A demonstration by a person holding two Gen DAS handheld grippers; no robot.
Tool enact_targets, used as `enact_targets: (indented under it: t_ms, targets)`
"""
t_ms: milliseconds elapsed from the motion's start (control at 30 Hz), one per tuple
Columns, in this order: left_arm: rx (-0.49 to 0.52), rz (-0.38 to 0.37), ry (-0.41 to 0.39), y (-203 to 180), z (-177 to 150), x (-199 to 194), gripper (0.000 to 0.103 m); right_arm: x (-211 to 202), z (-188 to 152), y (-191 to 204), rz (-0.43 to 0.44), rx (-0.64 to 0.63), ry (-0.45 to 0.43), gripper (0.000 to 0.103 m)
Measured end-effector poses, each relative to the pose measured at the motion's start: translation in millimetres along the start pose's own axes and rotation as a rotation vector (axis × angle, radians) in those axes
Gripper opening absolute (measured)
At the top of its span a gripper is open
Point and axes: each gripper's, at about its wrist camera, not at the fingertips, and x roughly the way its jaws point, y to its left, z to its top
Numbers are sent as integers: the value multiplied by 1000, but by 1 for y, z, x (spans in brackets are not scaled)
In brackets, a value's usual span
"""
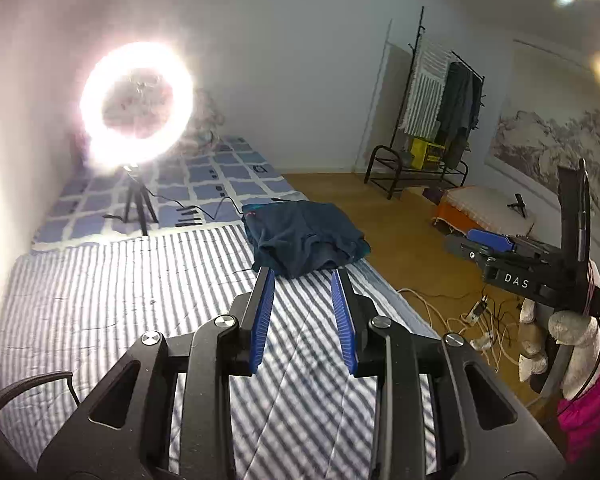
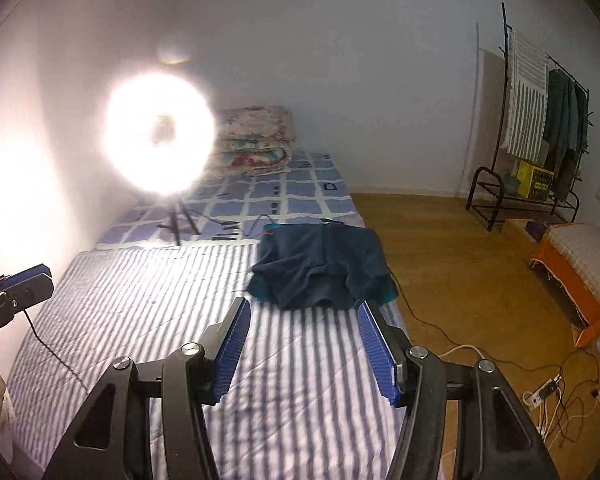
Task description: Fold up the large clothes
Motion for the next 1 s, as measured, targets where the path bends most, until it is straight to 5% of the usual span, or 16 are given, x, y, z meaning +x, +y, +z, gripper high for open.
enact_targets:
  t_ms: [167,400,533,800,1000]
  targets:
    - [-3,2,-17,-10,-29,-53,30,-43,-26,22,1,-1,-28,64]
    - [-6,4,-15,-17,-65,-78,30,-79,-68,37,-11,13,-57,70]
    - [35,18,-14,-22,-78,-81,65,-85,-78,36,-36,16,-66,77]
    - [55,45,-11,-23,-94,-83,86,-85,-85,29,-61,41,-78,90]
    - [71,53,-14,-28,-97,-83,91,-85,-91,31,-97,33,-90,103]
